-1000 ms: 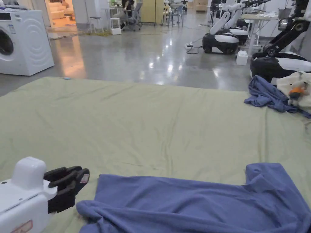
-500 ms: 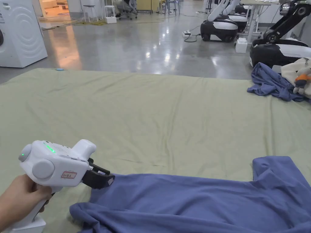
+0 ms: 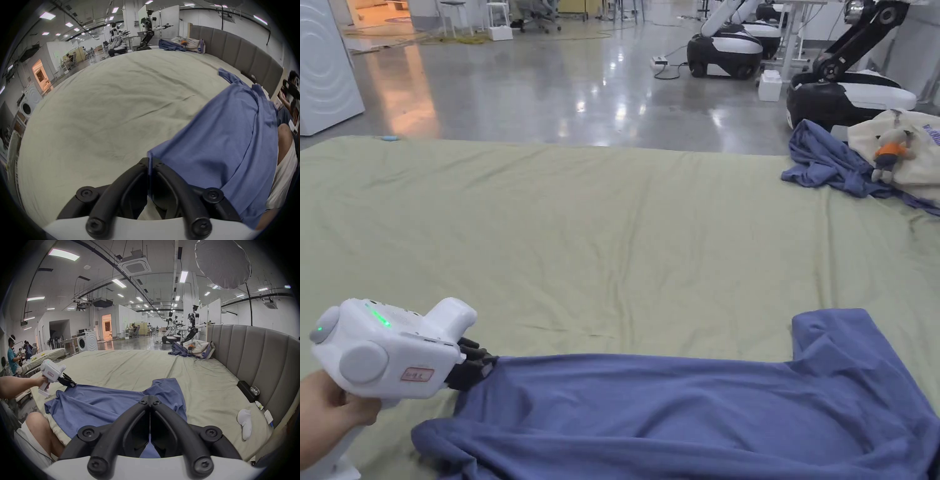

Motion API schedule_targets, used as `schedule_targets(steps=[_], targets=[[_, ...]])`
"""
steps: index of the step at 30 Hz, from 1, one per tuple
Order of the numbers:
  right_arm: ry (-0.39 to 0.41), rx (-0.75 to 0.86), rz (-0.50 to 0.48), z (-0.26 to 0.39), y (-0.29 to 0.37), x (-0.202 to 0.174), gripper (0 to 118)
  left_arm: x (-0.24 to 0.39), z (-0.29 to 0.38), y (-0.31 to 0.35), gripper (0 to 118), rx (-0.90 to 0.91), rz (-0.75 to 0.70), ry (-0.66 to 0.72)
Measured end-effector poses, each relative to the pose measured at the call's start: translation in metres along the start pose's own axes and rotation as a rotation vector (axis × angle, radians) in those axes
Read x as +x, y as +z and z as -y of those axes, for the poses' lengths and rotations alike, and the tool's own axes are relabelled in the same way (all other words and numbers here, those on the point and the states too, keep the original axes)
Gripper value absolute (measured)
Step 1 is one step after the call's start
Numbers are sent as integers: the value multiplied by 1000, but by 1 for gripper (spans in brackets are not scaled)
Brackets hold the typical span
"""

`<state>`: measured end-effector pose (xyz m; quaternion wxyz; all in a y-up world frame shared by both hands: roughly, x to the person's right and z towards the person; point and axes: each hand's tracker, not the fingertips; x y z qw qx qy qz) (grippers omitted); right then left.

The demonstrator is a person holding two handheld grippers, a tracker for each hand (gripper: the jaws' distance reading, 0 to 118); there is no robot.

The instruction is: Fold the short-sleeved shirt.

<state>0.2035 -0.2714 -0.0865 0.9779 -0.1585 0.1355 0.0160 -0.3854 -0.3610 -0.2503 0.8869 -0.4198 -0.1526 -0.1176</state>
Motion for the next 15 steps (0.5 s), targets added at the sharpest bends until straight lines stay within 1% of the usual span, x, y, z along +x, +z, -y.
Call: schedule_targets(steps=[2,3,6,8,9,10,11,12,13,14,15], targets=[[-3,-2,6,-2,1,-1,3,9,-3,4,4,-12,-45,-52],[-6,-2,6,-3,1,1,3,11,-4,6,4,-3,-34,-38],[-3,6,16,-6,4,5,3,16,-8,24,3,65,-62,-19],[-2,3,22,-13,2,15,3,19,-11,37,3,85,-34,16],[-6,-3,23,-17,0,22,4,20,-12,41,3,92,-43,9],[-10,-16,20,-22,-5,31,13,23,-12,44,3,94,-51,7],[-4,-66,10,-31,-16,39,45,27,-11,48,3,107,-72,-7],[-4,-114,-17,-39,-31,47,81,30,-11,51,3,105,-78,-6],[-8,-168,-10,-45,-48,53,107,33,-13,54,3,105,-79,-2],[-15,-219,-5,-52,-68,61,112,36,-13,56,3,113,-81,6],[-27,-251,-20,-56,-88,69,111,37,-13,58,3,113,-78,18]])
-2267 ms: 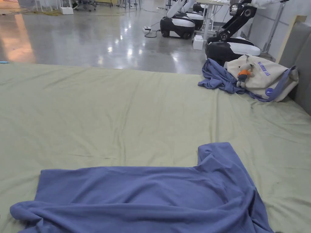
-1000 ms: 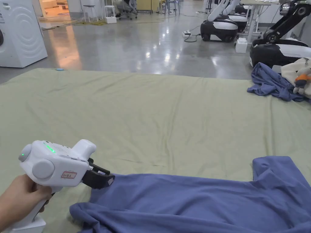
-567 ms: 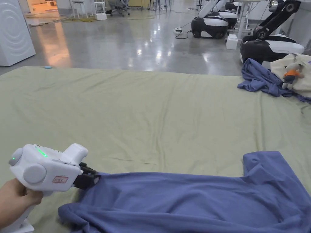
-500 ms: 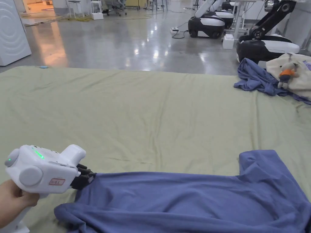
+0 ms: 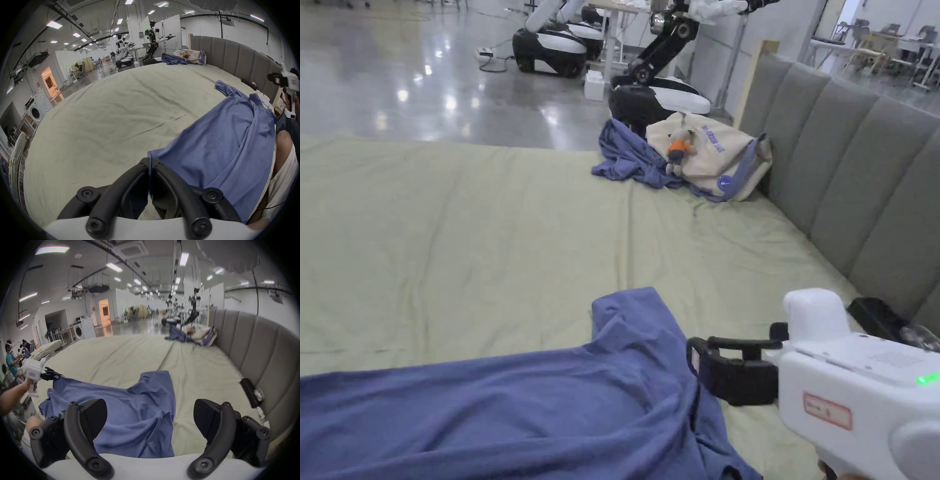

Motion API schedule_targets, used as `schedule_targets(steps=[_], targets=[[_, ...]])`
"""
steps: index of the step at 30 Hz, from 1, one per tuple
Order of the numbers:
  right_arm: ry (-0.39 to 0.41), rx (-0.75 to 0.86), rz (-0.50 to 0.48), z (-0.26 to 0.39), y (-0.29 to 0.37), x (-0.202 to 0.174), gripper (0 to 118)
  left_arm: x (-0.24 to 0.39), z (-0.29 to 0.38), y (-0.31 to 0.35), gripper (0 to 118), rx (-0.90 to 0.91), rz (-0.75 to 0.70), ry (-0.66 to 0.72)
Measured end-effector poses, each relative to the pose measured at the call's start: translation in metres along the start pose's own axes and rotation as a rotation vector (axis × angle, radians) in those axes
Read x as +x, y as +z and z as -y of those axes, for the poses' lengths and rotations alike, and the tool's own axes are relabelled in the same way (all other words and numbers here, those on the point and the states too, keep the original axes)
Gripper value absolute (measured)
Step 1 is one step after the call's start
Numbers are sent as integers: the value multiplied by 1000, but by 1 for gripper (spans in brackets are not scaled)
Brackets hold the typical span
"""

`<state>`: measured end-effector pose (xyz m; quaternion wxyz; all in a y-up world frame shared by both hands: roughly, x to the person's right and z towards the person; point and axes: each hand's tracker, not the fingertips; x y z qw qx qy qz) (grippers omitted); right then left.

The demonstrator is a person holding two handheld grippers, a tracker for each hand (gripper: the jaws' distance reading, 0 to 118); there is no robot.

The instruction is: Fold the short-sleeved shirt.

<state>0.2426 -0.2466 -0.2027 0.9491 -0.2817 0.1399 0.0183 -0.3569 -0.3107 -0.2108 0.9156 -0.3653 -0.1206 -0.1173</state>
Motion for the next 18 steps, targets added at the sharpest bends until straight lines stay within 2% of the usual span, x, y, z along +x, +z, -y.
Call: schedule_targets(steps=[4,9,14,18], targets=[[-53,-248,-22,-23,-92,30,111,2,0,5,3,10,-6,29],[-202,-493,0,-18,-171,60,105,2,-1,6,3,7,-5,63],[-142,-523,35,-9,-183,57,104,4,-6,5,3,-8,-10,45],[-154,-550,25,-4,-188,50,101,2,-8,3,3,-14,-11,42]])
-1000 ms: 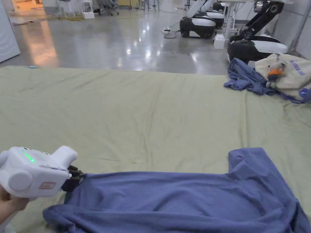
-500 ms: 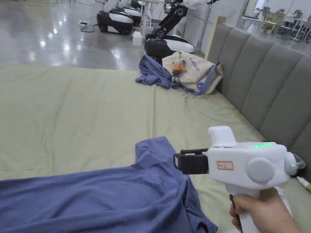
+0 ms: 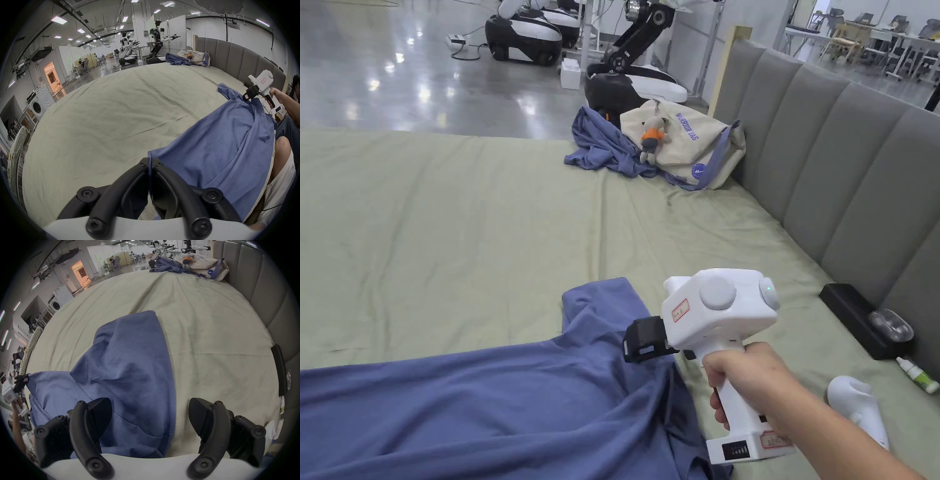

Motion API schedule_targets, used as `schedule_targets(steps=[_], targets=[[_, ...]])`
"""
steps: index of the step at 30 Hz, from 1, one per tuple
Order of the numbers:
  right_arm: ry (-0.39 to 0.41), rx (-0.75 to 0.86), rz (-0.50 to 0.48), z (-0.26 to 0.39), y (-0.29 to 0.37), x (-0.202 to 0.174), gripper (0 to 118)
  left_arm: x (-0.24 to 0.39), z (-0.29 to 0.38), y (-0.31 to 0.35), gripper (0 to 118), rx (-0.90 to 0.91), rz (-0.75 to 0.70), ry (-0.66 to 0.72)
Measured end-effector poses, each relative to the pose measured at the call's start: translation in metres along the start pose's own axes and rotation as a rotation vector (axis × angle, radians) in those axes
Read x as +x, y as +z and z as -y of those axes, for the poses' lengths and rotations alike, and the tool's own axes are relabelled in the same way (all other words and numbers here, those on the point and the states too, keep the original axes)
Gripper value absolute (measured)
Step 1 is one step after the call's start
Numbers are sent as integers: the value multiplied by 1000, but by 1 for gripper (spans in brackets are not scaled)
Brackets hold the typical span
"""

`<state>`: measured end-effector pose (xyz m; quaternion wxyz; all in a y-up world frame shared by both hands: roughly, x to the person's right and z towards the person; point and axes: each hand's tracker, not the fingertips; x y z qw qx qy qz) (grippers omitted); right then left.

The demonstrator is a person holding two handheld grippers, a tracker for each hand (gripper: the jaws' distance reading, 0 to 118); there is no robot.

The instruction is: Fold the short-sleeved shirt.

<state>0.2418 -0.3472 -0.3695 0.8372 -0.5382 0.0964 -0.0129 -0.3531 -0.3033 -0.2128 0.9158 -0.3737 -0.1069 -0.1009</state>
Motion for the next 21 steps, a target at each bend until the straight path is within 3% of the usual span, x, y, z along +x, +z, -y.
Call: schedule_targets(steps=[4,7,9,10,13,14,15,19,21], targets=[[42,-6,24,3,-4,-12,94,-2,0,-1,3,-2,0,11],[29,-17,36,2,-9,-9,91,-2,-1,-2,3,-4,-1,12],[20,-8,52,4,-5,-10,83,-2,-1,-2,3,-3,-1,10],[26,1,61,5,-3,-10,75,-1,-2,-2,3,-4,-1,10],[53,21,88,7,1,-7,34,-4,-1,-4,3,-6,0,13],[54,39,76,8,5,-7,12,-4,-1,-5,3,-7,-1,13],[47,57,36,9,8,-8,10,-4,0,-5,3,-6,-5,16],[90,53,41,11,10,-19,5,-8,0,-6,3,4,8,52],[58,86,-7,10,14,-18,4,-10,-1,-7,3,6,11,70]])
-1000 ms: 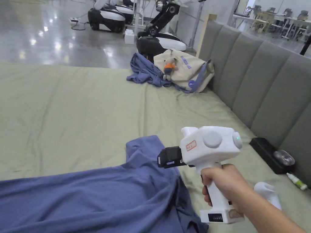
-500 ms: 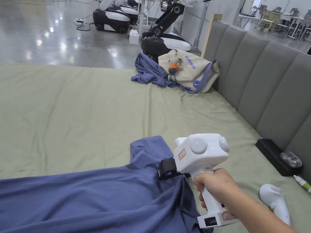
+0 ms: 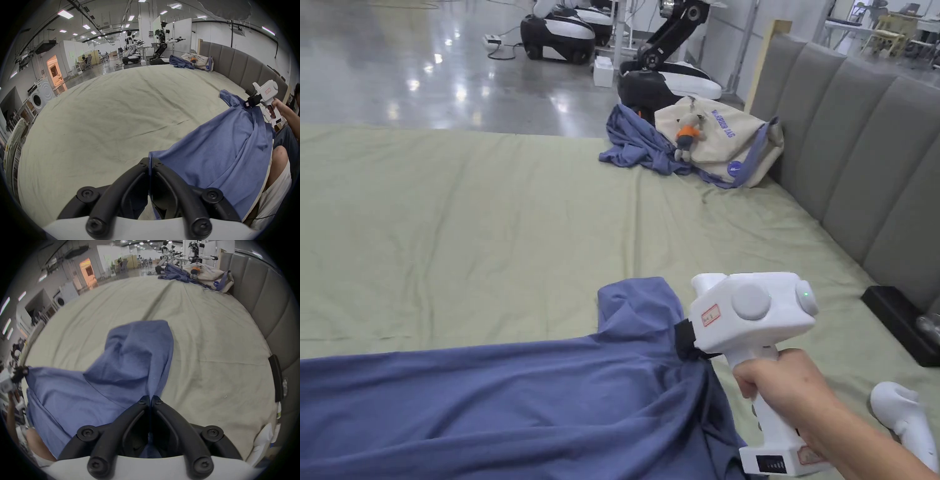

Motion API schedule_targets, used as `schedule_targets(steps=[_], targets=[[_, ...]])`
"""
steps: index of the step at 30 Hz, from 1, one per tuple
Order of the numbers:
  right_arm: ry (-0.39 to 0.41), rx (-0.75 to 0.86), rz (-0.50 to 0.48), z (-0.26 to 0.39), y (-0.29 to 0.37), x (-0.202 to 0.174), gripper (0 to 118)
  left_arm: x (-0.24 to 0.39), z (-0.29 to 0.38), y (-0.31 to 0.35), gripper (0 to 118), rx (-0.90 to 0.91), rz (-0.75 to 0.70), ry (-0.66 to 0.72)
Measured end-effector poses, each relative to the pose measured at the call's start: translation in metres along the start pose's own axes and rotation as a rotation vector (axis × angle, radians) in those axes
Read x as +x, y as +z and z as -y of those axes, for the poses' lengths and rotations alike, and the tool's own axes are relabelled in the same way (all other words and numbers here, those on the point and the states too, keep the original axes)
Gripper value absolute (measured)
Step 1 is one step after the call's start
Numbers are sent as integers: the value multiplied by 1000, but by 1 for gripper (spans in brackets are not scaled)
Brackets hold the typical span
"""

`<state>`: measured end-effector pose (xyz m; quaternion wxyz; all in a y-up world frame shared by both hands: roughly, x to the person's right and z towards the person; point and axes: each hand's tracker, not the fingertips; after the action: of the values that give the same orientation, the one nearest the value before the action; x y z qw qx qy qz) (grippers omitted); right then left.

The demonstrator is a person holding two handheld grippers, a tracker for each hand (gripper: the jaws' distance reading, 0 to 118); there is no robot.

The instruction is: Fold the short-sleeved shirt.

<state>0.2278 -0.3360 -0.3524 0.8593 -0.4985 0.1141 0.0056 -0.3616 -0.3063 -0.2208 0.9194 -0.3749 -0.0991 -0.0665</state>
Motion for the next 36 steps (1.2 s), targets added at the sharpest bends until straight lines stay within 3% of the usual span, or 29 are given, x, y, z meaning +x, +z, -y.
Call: schedule_targets(steps=[3,6,10,21,28,36], targets=[[-73,62,-94,-8,11,13,4,-5,-5,-2,3,3,7,9],[-91,80,-101,-19,22,23,4,-15,-16,0,3,42,27,63],[-82,141,-161,-25,47,29,4,-25,-30,17,3,129,68,155],[-103,293,-300,-1,115,38,4,-38,-29,72,3,242,110,148],[-46,378,-349,53,152,35,4,-32,27,105,3,318,122,148],[-53,394,-381,135,173,30,4,11,113,150,3,395,117,231]])
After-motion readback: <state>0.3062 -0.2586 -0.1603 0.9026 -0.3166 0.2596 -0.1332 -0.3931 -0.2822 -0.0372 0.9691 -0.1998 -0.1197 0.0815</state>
